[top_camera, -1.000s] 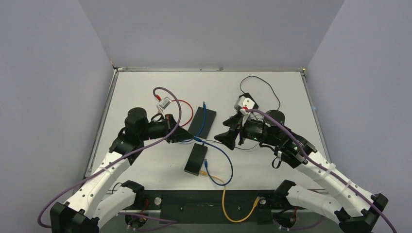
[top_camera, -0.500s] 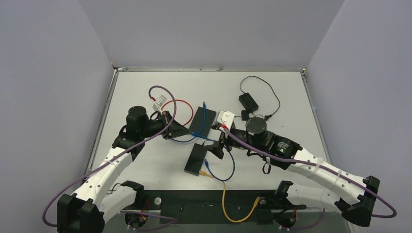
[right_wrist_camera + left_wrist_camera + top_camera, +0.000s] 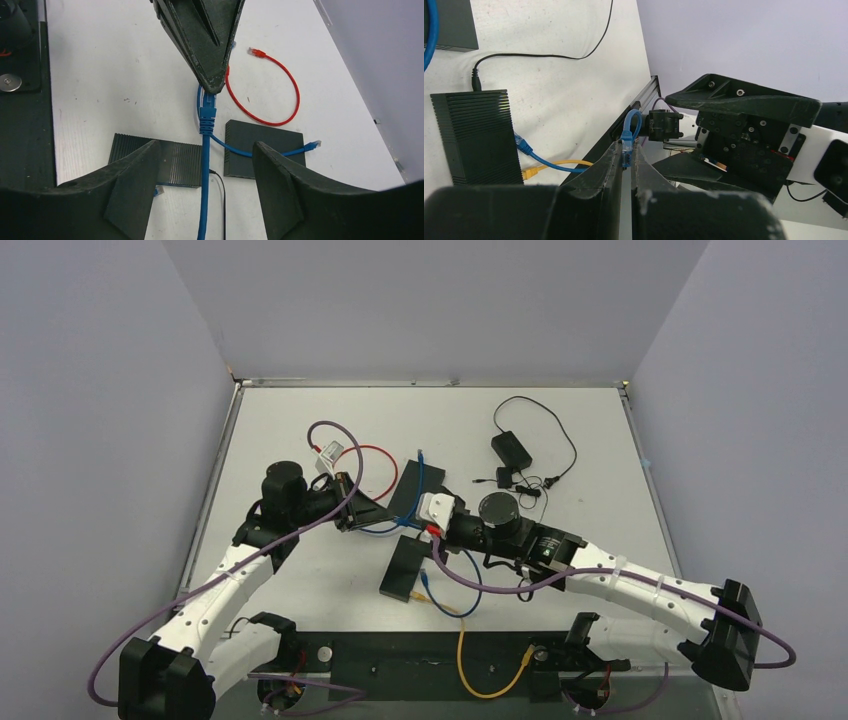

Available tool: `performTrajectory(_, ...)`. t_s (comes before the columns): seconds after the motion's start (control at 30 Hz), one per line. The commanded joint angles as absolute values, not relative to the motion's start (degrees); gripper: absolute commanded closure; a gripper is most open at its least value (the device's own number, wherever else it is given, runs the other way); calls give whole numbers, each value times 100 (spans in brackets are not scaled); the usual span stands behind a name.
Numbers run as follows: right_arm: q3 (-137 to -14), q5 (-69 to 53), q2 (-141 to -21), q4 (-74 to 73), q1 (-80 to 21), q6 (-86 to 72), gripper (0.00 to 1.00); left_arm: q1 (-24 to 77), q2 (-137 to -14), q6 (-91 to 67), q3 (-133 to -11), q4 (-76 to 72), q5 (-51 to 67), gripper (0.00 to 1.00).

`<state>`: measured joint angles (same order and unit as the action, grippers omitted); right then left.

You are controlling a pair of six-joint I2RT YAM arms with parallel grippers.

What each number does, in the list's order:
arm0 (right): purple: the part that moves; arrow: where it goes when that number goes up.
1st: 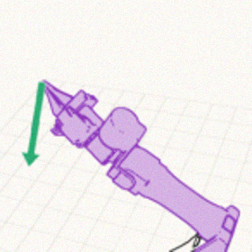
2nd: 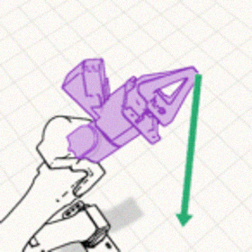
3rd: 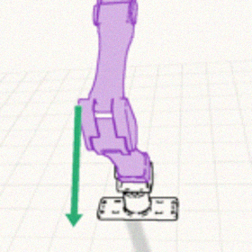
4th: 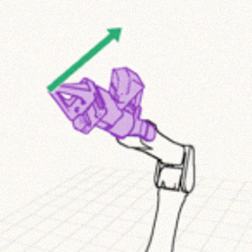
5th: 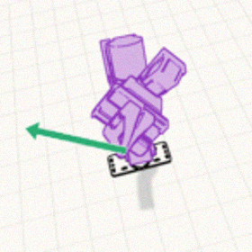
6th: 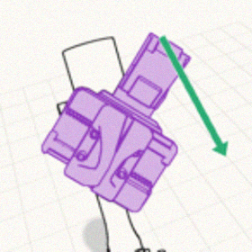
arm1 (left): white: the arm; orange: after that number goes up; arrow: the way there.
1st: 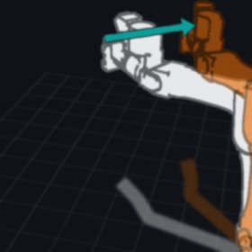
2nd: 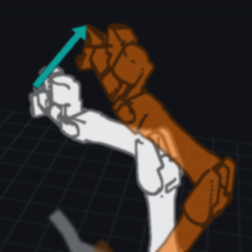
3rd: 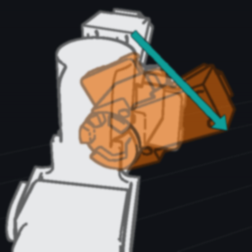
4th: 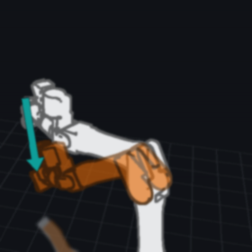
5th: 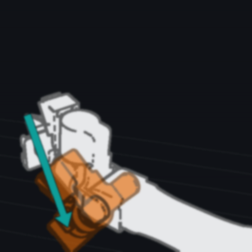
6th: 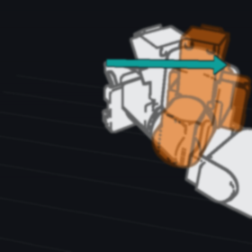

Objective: Insert the plug into the switch port
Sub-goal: Pick up the connector from the center of the board.

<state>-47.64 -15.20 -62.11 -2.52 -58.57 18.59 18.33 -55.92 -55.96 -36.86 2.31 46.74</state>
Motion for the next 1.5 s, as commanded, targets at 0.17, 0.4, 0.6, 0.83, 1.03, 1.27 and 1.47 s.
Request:
performTrajectory(0.17, -4506, -1660, -6461, 1026, -5888, 2194, 46, 1806, -5474, -5590, -3664, -150, 4958, 100)
performTrajectory(0.4, -4626, -1895, -6691, 1040, -5892, 2130, 56, 1802, -5442, -5542, -3647, -175, 5080, 100)
performTrajectory(0.6, -4649, -1959, -6827, 1031, -5897, 2101, 62, 1807, -5458, -5537, -3664, -180, 5100, 100)
performTrajectory(0.83, -4656, -1962, -6854, 1005, -5893, 2101, 76, 1802, -5450, -5529, -3659, -192, 5109, 100)
performTrajectory(1.03, -4707, -2019, -6903, 936, -5895, 2101, 89, 1803, -5464, -5538, -3658, -201, 5129, 100)
performTrajectory(1.27, -4767, -2030, -6963, 797, -5910, 2136, 100, 1802, -5457, -5721, -3597, -475, 5236, 100)
performTrajectory(1.47, -4825, -1763, -6820, 615, -5948, 2173, 100, 1806, -5464, -6016, -3499, -932, 5404, 82)
